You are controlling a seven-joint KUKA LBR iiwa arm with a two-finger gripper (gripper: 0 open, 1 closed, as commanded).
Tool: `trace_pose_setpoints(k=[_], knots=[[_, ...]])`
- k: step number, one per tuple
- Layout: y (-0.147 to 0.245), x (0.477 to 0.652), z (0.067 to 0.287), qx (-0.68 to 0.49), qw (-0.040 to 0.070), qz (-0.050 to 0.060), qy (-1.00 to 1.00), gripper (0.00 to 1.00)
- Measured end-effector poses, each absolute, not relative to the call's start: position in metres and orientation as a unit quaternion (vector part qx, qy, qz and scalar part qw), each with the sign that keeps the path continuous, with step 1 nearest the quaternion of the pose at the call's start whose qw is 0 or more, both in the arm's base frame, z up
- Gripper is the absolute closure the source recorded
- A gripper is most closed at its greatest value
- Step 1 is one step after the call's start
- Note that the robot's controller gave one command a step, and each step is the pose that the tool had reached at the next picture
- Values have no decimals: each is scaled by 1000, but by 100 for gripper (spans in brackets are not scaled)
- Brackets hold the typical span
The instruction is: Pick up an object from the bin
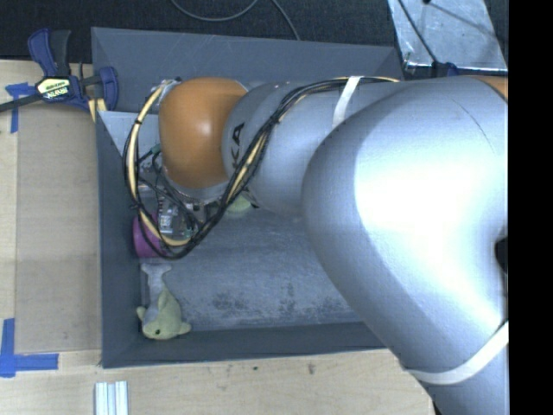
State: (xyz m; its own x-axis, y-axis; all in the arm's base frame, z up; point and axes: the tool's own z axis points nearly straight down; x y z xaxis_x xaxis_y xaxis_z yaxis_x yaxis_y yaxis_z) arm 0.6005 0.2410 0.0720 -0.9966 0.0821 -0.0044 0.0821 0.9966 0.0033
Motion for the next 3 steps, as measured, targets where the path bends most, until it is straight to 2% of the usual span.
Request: trace_pose_setpoints(k=[2, 3], knots=[[241, 599, 75, 41, 1, 1, 999, 100], [240, 598, 94, 41, -3, -1, 999, 100]])
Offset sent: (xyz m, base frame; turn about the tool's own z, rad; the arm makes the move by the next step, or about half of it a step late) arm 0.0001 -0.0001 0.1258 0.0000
